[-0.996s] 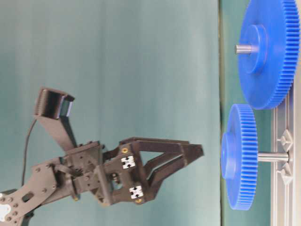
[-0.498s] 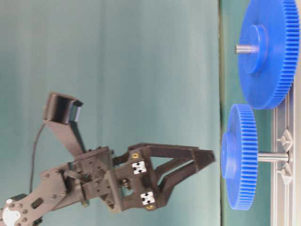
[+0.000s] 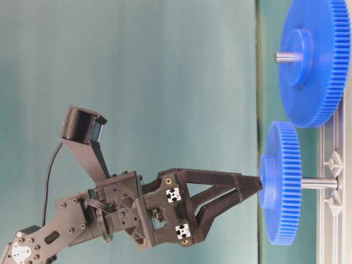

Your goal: Insert the small gear onto the shaft.

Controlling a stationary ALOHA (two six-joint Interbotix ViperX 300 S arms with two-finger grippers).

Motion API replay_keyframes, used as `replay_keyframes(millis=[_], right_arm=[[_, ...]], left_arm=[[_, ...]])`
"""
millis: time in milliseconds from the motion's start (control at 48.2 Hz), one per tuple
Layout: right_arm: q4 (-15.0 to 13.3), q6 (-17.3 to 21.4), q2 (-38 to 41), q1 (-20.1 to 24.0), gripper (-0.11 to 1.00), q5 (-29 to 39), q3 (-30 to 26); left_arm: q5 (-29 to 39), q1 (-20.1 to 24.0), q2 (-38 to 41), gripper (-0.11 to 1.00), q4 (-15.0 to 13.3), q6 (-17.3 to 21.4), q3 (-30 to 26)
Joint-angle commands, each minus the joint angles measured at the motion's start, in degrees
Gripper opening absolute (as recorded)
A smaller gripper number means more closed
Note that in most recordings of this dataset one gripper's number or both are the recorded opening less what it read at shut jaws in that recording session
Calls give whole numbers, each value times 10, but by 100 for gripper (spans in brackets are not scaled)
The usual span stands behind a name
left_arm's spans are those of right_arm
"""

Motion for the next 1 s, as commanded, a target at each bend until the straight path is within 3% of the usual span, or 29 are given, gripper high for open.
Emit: replay_keyframes(millis=[0,249,540,747,976], right_arm=[[1,5,4,-1,8,-3,-7],[-1,5,-11,-1,8,-8,11],[-2,6,-59,-1,8,-11,58],[-3,5,-84,-1,8,-44,107],[-2,8,-104,-1,8,-111,158]], left_arm=[[-4,-9,-13,91,2,-3,-10],[-6,-31,-55,91,2,-21,-11],[-44,-50,-162,89,2,-64,18],[-99,-57,-241,85,2,-75,92],[-187,-64,-342,77,2,-69,214]])
